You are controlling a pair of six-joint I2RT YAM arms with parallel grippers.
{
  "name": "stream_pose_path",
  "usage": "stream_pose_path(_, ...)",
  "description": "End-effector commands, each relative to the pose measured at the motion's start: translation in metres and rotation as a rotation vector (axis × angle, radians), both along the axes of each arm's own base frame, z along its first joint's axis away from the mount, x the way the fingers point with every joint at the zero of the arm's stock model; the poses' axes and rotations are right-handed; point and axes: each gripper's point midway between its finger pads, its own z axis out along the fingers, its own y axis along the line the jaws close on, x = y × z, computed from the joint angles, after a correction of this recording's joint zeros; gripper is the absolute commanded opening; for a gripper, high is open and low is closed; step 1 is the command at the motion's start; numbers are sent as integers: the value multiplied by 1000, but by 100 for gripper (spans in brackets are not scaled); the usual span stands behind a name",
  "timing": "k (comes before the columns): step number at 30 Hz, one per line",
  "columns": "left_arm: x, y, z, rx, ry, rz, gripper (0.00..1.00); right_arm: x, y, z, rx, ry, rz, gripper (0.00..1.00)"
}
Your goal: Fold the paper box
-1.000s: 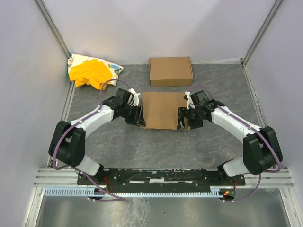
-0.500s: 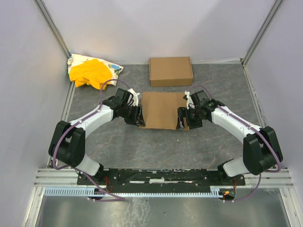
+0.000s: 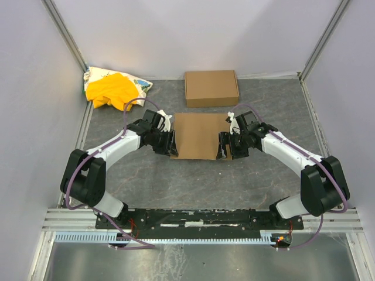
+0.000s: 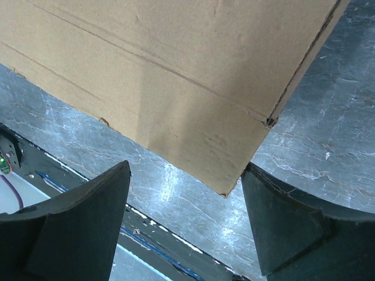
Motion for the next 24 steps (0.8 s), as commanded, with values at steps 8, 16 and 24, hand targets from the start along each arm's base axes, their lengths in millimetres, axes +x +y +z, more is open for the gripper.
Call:
stream_pose_path(8,3,-6,9,-32,-45,-47,49,6,13,15,61,-29,11,83)
stream_pose_path(16,3,-8,12,-42,-46,-52,49,7,12,14,50,-20,13,80)
stream_pose_path(24,3,-8,13,-44,-47,-52,49,5,11,18,48,-23,9,79)
